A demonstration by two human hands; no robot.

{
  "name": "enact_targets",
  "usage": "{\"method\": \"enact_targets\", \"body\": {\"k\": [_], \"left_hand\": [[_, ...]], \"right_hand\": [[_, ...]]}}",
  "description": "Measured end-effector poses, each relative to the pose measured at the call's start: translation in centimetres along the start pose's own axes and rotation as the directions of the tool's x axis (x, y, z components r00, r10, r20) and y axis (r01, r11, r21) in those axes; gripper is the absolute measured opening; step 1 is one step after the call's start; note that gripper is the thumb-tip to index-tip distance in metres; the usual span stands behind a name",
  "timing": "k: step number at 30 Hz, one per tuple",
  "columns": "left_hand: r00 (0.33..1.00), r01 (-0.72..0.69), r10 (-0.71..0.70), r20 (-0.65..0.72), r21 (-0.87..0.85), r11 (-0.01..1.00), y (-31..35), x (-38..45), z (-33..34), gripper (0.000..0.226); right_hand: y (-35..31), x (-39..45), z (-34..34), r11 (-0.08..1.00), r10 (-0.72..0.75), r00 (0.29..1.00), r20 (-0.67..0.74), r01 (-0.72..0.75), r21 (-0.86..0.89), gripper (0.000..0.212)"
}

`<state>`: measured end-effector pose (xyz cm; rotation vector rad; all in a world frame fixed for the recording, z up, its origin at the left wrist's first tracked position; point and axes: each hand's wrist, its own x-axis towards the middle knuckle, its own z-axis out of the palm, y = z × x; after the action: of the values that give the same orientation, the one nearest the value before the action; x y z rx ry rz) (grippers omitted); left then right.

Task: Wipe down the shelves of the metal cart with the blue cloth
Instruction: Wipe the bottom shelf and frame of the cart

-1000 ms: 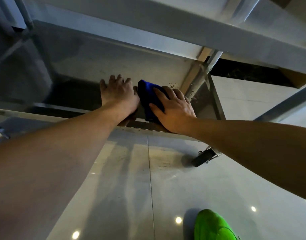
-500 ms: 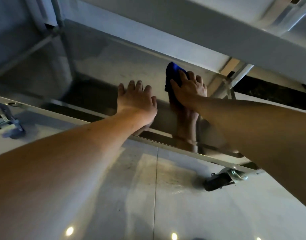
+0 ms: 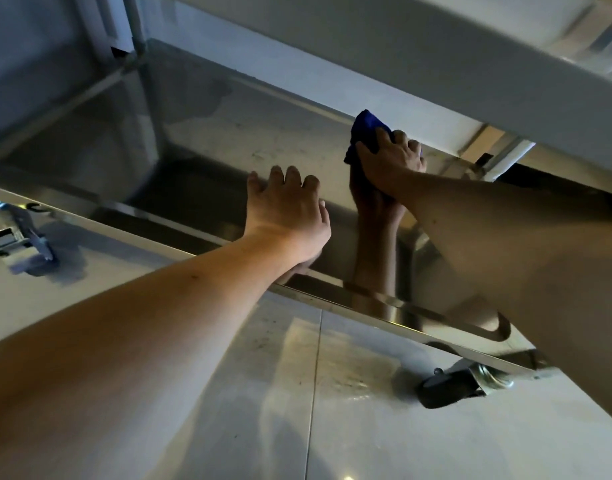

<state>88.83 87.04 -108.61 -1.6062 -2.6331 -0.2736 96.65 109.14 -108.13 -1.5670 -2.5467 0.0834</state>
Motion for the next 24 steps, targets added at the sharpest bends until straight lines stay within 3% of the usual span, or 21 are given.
{"method": "enact_targets", "body": {"k": [15, 20, 24], "left_hand": [[0.997, -0.043, 0.045, 0.062, -0.030, 0.999, -0.3, -0.3, -0.8, 0.051], [0.988, 0.071, -0.062, 0.141, -0.064, 0.995, 1.2, -0.1, -1.4, 0.057], [0.984, -0.002, 0.020, 0.175, -0.105, 0.995, 4.0, -0.8, -1.8, 0.055]], "right_hand": [[0.7, -15.2, -1.1, 0.994, -0.091, 0.996, -0.002, 0.091, 0.055, 0.064], [2.5, -19.7, -2.2, 0.992, -0.104, 0.994, 0.039, 0.101, 0.073, 0.063], [3.9, -22.3, -3.3, 0.995, -0.089, 0.992, 0.088, 0.083, 0.062, 0.064]]}}
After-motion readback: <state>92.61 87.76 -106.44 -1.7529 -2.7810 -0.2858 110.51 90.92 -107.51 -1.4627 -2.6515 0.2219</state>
